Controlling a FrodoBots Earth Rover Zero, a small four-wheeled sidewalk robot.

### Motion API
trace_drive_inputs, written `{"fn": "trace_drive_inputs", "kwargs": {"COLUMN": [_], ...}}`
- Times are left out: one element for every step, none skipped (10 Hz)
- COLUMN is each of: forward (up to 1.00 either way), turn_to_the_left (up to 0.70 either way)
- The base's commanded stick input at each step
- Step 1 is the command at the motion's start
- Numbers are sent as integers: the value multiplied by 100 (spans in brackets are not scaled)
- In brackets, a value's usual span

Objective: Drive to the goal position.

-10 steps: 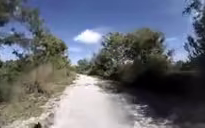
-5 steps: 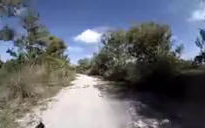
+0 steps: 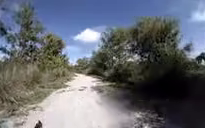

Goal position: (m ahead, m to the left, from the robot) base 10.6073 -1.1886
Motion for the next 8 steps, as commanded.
{"fn": "trace_drive_inputs", "kwargs": {"forward": [85, 85, 85, 85, 85, 85, 85, 85], "turn_to_the_left": [0, 0, 11, 34, 22, 1, 0, 0]}}
